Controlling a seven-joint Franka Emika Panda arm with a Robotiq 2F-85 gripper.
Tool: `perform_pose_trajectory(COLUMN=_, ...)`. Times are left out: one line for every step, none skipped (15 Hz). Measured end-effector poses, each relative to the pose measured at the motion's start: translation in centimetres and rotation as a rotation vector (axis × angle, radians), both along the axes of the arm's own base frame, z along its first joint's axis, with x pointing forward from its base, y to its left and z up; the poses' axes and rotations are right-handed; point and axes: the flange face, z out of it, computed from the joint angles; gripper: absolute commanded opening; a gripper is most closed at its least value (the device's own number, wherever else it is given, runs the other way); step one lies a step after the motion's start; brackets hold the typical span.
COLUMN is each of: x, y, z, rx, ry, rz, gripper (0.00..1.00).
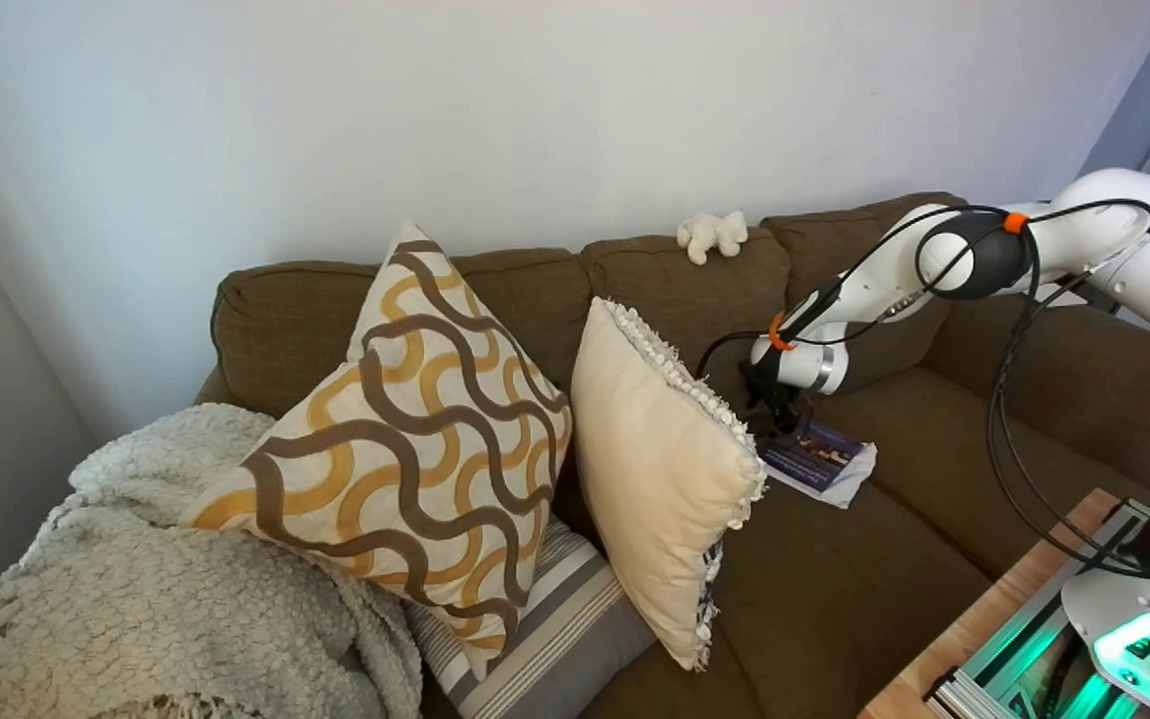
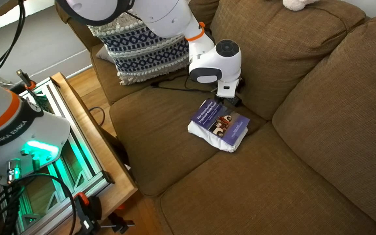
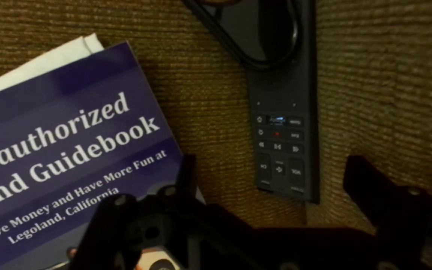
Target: Put the black remote on the purple book
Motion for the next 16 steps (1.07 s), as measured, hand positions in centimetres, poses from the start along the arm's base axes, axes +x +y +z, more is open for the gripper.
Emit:
perform_pose_trajectory(x=0.1, y=0.1, z=-0.3, rx=0.003, ry=-0.001, rz=-0.004, gripper=1.0)
perform_pose_trajectory(x=0.1, y=0.1, z=-0.5, rx=0.007, ry=0.002, rz=-0.007, gripper=1.0)
perform_pose_trajectory(x=0.1, y=0.2, z=-0.8, rx=0.018, ry=0.014, rz=-0.008, gripper=1.0)
perform_pose_trajectory(x=0.0, y=0.3, z=-1.1, rx=0.033, ry=0.036, rz=-0.008, gripper=1.0)
perform_pose_trajectory(x=-0.1, y=0.4, z=-1.4, rx=0.053, ry=0.062, rz=-0.007, gripper=1.0)
perform_pose_trajectory(x=-0.1, y=0.5, z=-1.6, rx=0.07, ry=0.08, rz=-0.006, gripper=1.0)
perform_pose_trajectory(x=0.1, y=0.5, z=-1.6, rx=0.08, ry=0.083, rz=-0.006, gripper=1.0)
perform_pose_trajectory(x=0.3, y=0.5, z=-1.6, rx=0.084, ry=0.076, rz=-0.008, gripper=1.0)
perform_pose_trajectory(x=0.6, y=0.4, z=-1.6, rx=0.086, ry=0.067, rz=-0.011, gripper=1.0)
perform_pose_trajectory(x=0.8, y=0.4, z=-1.6, rx=0.088, ry=0.057, rz=-0.013, gripper=1.0)
perform_pose_trajectory(x=1.0, y=0.4, z=-1.7, rx=0.087, ry=0.042, rz=-0.015, gripper=1.0)
perform_pose_trajectory(x=1.1, y=0.4, z=-1.7, rx=0.087, ry=0.032, rz=-0.016, gripper=1.0)
perform_pose_trajectory(x=1.2, y=0.5, z=-1.9, rx=0.086, ry=0.026, rz=-0.016, gripper=1.0)
perform_pose_trajectory(x=1.3, y=0.5, z=-2.0, rx=0.086, ry=0.023, rz=-0.015, gripper=1.0)
perform_pose_trajectory(x=1.4, y=0.5, z=-2.2, rx=0.086, ry=0.022, rz=-0.014, gripper=1.0)
perform_pose_trajectory(x=1.5, y=0.6, z=-2.6, rx=0.092, ry=0.028, rz=-0.013, gripper=1.0)
